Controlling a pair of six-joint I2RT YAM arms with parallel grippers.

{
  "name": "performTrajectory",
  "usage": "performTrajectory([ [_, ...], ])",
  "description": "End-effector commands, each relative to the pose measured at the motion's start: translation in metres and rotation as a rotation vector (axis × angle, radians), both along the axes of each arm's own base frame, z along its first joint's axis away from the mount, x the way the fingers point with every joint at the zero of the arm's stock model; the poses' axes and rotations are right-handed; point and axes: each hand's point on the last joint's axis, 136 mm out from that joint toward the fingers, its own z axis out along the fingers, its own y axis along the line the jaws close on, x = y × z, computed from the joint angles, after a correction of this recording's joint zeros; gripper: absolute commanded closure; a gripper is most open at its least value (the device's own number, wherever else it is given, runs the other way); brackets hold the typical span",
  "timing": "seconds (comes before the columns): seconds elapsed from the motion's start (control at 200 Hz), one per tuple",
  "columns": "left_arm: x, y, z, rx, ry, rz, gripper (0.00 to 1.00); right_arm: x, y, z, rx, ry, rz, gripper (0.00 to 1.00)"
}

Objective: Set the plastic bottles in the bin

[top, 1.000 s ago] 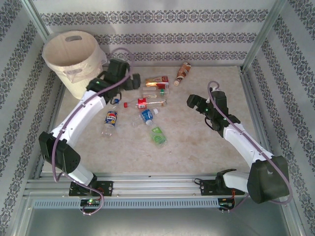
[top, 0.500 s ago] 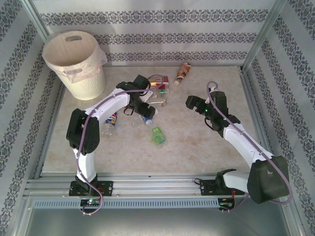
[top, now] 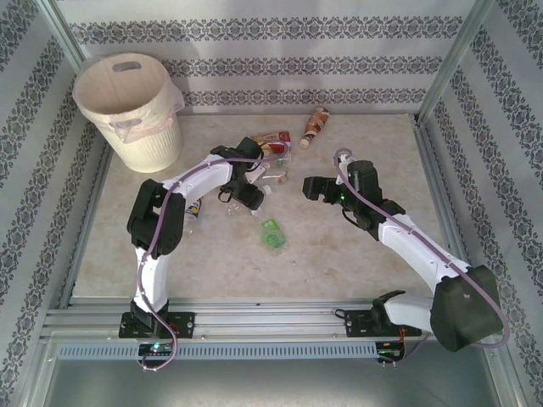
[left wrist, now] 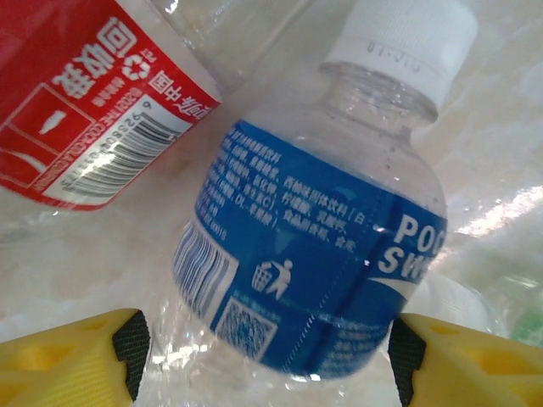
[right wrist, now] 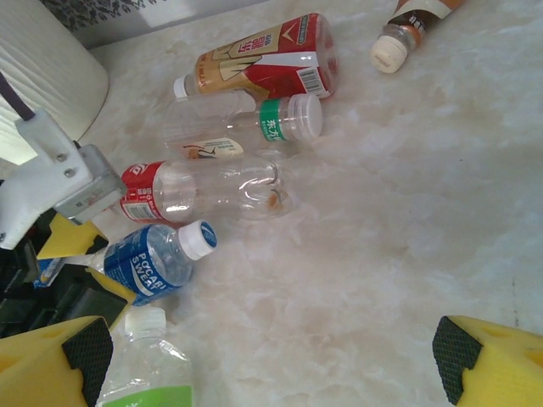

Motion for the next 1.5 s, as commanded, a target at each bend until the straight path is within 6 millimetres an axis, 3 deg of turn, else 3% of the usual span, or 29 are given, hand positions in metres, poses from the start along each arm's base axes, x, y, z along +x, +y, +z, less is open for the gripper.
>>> performTrajectory([
  [0.0, 0.01, 0.002, -0.005, 0.001, -0.025, 0.001, 0.24, 0.001, 0.003, 0.002, -0.02, -0.025, 0.019, 0.02],
  [0.225, 0.014, 0.008, -0.023, 0.001, -0.009, 0.041, 0.23, 0.001, 0.003, 0.001, -0.024, -0.027, 0.019, 0.02],
  [0.325, 0.016, 0.007, -0.02, -0.004, -0.018, 0.046, 0.23, 0.001, 0.003, 0.002, -0.024, -0.029, 0.018, 0.02],
  [0.42, 0.018, 0.007, -0.012, -0.011, -0.04, 0.051, 0.3, 0.001, 0.002, 0.002, -0.026, -0.032, 0.013, 0.02],
  [0.57, 0.02, 0.007, 0.013, -0.037, -0.088, 0.063, 0.4, 0.0, -0.001, 0.002, -0.031, -0.036, 0.003, 0.02],
  [0.944, 0.015, -0.001, 0.095, -0.226, -0.207, 0.022, 0.45, 0.004, -0.005, 0.008, -0.041, -0.064, -0.022, 0.02],
  [1.079, 0.031, 0.006, 0.141, -0.368, -0.294, 0.088, 0.47, 0.004, -0.007, 0.009, -0.044, -0.071, -0.032, 0.02],
  [1.294, 0.075, 0.025, 0.248, -0.615, -0.563, 0.195, 0.49, 0.009, -0.008, 0.02, -0.036, -0.11, -0.05, 0.02],
  [1.414, 0.099, 0.067, 0.314, -0.635, -0.754, 0.317, 0.51, 0.01, -0.009, 0.025, -0.037, -0.127, -0.053, 0.02],
  [1.499, 0.112, 0.116, 0.355, -0.571, -0.918, 0.488, 0.51, 0.009, -0.01, 0.027, -0.043, -0.135, -0.056, 0.02],
])
